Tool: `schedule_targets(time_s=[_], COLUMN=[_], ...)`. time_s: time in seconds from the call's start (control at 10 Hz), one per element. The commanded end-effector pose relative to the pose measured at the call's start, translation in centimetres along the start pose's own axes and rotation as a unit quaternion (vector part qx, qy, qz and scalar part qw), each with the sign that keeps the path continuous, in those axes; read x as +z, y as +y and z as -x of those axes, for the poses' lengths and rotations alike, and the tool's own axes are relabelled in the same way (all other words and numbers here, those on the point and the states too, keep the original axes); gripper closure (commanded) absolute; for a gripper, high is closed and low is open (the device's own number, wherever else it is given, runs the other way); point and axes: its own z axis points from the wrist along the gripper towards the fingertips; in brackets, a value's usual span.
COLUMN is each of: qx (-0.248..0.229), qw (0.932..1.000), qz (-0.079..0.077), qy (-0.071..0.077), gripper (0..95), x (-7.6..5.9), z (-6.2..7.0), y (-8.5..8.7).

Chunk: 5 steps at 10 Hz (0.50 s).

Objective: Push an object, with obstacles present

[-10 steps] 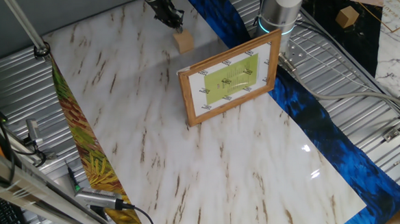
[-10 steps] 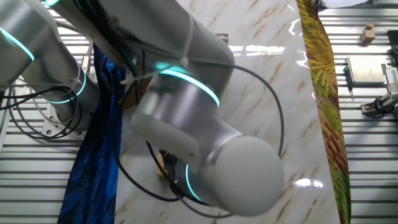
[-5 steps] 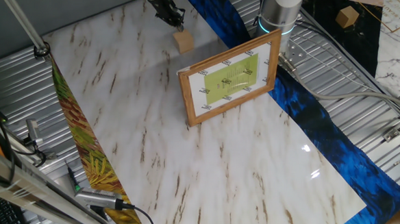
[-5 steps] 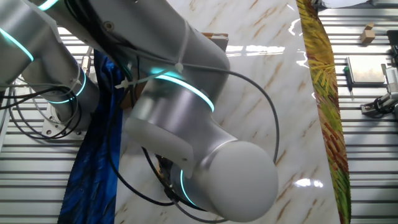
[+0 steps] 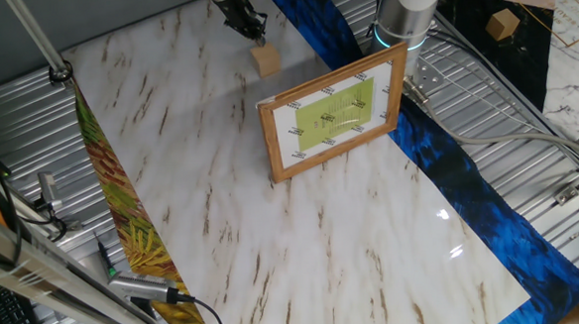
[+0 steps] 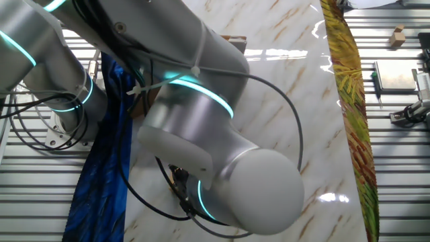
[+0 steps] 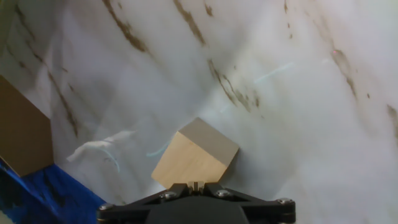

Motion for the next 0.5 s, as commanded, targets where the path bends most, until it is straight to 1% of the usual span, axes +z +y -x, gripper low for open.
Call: schedule_targets(time_s=[0.1, 0.3, 0.5], qx=[0.015, 0.020, 0.026], qw=[0.9999, 0.9998, 0.9996], qz=[0.003, 0.003, 0.007], qy=[-0.003, -0.002, -0.005], gripper=[95.0, 95.0, 95.0], x=[-0.07, -0.14, 0.00], z=[-0.28, -0.60, -0.33], y=[-0.07, -0.15, -0.12])
